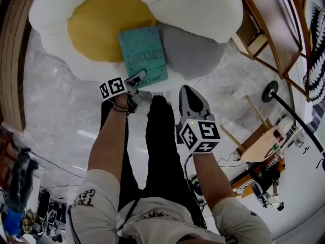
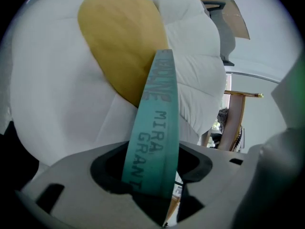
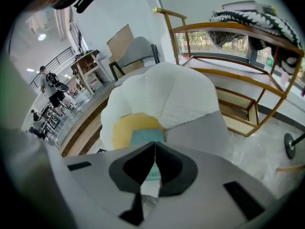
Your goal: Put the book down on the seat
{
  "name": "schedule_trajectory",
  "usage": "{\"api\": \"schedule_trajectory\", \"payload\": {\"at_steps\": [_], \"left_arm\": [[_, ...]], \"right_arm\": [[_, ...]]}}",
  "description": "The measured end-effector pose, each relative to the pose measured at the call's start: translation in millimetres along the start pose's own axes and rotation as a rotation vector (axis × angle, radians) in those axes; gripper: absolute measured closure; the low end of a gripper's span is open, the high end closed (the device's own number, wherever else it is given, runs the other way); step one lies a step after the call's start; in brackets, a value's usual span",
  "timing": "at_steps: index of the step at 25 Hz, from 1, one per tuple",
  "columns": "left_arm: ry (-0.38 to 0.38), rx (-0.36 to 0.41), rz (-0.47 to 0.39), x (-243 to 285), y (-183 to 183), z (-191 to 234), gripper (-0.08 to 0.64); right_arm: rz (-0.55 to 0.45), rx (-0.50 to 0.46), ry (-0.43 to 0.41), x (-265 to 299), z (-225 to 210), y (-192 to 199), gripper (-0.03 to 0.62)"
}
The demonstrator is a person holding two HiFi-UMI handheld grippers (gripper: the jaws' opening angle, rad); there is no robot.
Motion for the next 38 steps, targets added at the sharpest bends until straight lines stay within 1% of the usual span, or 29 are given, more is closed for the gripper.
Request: {"api": "schedule_trajectory", "payload": {"at_steps": [3,10,12,14,18,23,25,26,27,28,29,30,31,34,38], "left_arm": [[-0.053,0.044,-0.013,2,-1,9,0.285],[-0.099,0.094,-0.030,-4,0,6,0.262],[-0.129,0.125,-0.021,-6,0,3,0.233],[-0.166,0.152,-0.015,-11,-2,2,0.219],[-0.217,0.153,-0.030,-29,-8,3,0.209],[-0.246,0.186,-0.011,-50,-5,-5,0.209],[-0.269,0.220,-0.010,-59,-4,-13,0.210],[-0.292,0.251,-0.015,-64,-5,-18,0.231],[-0.323,0.288,-0.024,-69,-7,-24,0.286],[-0.358,0.326,-0.038,-75,-9,-31,0.365],[-0.389,0.359,-0.054,-81,-10,-39,0.458],[-0.406,0.386,-0.066,-87,-10,-47,0.520],[-0.408,0.407,-0.073,-92,-10,-57,0.529],[-0.376,0.466,-0.087,-110,-6,-93,0.538],[-0.339,0.543,-0.169,-142,-7,-156,0.538]], "right_arm": [[0.018,0.003,0.001,1,-7,10,0.565],[0.039,0.003,-0.007,0,-11,21,0.565],[0.034,0.005,-0.007,-1,-12,18,0.565],[0.028,0.012,-0.009,0,-13,14,0.565],[0.014,0.018,-0.041,0,-7,1,0.565],[0.024,-0.024,-0.093,-6,7,-11,0.565],[0.019,-0.045,-0.109,-11,13,-16,0.565],[0.013,-0.053,-0.113,-12,16,-19,0.565],[0.006,-0.058,-0.116,-14,18,-22,0.565],[-0.001,-0.059,-0.118,-16,20,-26,0.565],[-0.007,-0.059,-0.119,-20,23,-29,0.565],[-0.014,-0.059,-0.120,-24,26,-33,0.565],[-0.020,-0.058,-0.122,-28,29,-36,0.565],[-0.042,-0.060,-0.134,-44,41,-46,0.565],[-0.078,-0.076,-0.151,-66,59,-67,0.565]]}}
Point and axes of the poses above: the fingertips, and each gripper's own axes: x forward along the fingers, z to its left, y out of its underside, the point moved 8 cm from there along -x, backward along the fingers, and after that the axes turned 3 degrees about -x, right-handed, at the moved point
